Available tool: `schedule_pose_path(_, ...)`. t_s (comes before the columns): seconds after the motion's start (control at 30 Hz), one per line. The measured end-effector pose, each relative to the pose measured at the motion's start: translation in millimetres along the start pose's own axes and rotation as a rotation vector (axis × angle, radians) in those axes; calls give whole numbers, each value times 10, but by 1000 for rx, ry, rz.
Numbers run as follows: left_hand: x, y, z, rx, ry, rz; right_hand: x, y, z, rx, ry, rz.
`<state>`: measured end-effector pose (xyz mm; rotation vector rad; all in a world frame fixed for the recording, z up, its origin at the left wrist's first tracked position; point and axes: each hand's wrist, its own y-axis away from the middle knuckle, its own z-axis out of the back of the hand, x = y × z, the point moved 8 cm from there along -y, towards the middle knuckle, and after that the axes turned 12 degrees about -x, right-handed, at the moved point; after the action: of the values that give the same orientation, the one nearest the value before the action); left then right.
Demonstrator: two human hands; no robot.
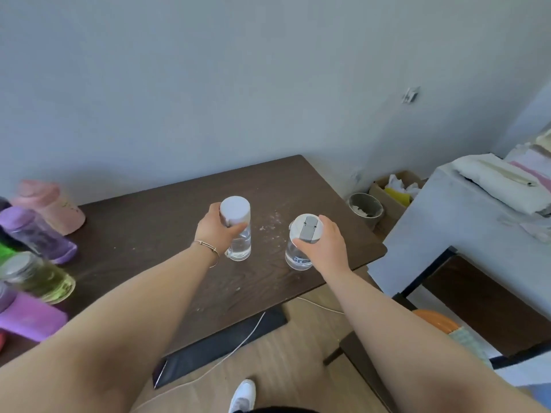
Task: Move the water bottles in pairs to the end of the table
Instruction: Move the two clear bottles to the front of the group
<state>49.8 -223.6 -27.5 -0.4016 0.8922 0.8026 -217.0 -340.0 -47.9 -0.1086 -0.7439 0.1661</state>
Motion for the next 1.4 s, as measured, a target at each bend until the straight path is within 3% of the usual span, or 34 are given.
schedule_pose_path(0.23,466,632,894,-191,-7,113,596,548,-195,99,-135,108)
schedule_pose_path(0.63,1382,1306,2256,-356,-4,213,1729,1724,-649,223,-203,263)
schedule_pose_path(1.1,2840,1564,3966,-298,-48,196,2870,3369,-1626,257,-174,264)
schedule_pose_path(1.4,3514,1406,4460,-271,-29,257,3418,3897,-2169,285,-163,285)
